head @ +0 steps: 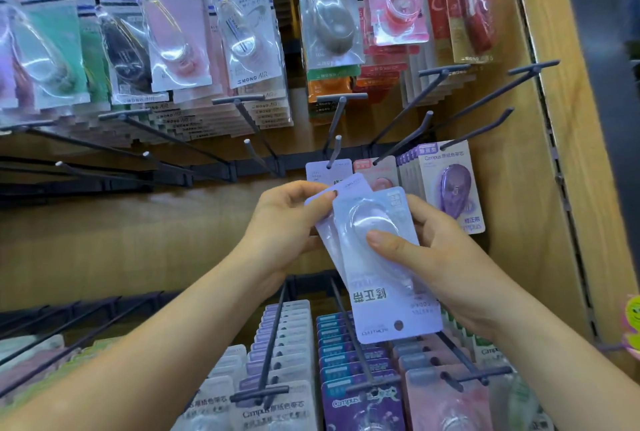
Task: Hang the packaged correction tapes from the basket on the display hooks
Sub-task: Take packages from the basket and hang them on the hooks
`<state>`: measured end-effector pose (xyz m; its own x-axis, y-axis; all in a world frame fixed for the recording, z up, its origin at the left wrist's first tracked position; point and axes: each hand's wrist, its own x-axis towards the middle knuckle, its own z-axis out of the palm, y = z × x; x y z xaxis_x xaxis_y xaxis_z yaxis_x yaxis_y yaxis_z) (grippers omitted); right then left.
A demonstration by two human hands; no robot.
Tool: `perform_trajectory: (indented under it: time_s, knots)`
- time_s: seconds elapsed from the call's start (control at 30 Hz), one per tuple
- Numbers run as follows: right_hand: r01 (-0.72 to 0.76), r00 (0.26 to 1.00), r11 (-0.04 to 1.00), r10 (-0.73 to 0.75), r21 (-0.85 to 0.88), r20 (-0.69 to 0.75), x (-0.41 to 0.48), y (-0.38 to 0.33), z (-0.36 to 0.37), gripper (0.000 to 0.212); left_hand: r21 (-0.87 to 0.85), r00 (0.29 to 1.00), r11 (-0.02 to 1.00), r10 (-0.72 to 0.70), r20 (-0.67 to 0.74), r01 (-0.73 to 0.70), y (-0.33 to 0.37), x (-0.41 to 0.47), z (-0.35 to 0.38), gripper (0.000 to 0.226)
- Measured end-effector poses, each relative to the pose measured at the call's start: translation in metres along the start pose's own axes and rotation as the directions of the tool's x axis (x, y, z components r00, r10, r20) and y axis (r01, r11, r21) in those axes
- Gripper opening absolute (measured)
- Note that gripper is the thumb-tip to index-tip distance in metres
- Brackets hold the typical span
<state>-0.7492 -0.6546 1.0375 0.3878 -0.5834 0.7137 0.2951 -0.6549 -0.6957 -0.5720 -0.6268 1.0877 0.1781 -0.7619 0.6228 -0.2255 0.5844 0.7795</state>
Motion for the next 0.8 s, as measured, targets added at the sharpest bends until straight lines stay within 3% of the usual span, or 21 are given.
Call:
perform_trajectory:
  time_s: [0.1, 0.17, 0.27, 0.33, 0.4, 0.53, 0.67, 0.8]
  knots:
    - [0.089, 0.987, 0.995, -0.094, -0.045, -0.130, -0.002, -0.002, 0.002, 0.046, 0.055, 0.988, 0.990, 0.137, -0.074, -0.133, 0.000, -0.004, -0.003, 0.006]
    - [0.134, 0.951, 0.990, -0.139, -0.036, -0.275, -0.004, -0.005, -0.001, 0.042, 0.117, 0.958, 0.962, 0.260, -0.117, -0.247, 0.001, -0.004, -0.010, 0.013]
    - [0.134, 0.907, 0.985, -0.079, 0.106, -0.414, -0.008, -0.014, -0.009, 0.036, 0.217, 0.935, 0.925, 0.340, -0.104, -0.313, 0.004, -0.004, -0.020, 0.019]
    - [0.095, 0.938, 0.954, 0.010, 0.285, -0.346, -0.012, -0.021, -0.011, 0.031, 0.222, 0.936, 0.921, 0.344, -0.078, -0.320, 0.005, -0.005, -0.022, 0.022]
    - [-0.016, 0.983, 0.917, 0.087, 0.398, -0.160, -0.013, -0.026, -0.006, 0.034, 0.207, 0.935, 0.920, 0.350, -0.053, -0.333, 0.006, -0.008, -0.019, 0.023]
    - [-0.183, 0.981, 0.953, 0.161, 0.240, 0.106, -0.013, -0.025, 0.006, 0.026, 0.147, 0.939, 0.931, 0.342, -0.023, -0.335, 0.008, -0.014, -0.005, 0.021]
    - [-0.086, 0.993, 0.992, 0.078, 0.090, 0.085, -0.016, -0.023, 0.012, 0.026, 0.003, 0.958, 0.959, 0.283, -0.054, -0.283, 0.017, -0.021, 0.003, 0.014]
    - [0.046, 0.997, 0.999, -0.047, 0.020, 0.059, -0.018, -0.023, 0.014, 0.029, -0.053, 0.947, 0.948, 0.311, -0.075, -0.315, 0.032, -0.026, 0.004, 0.007]
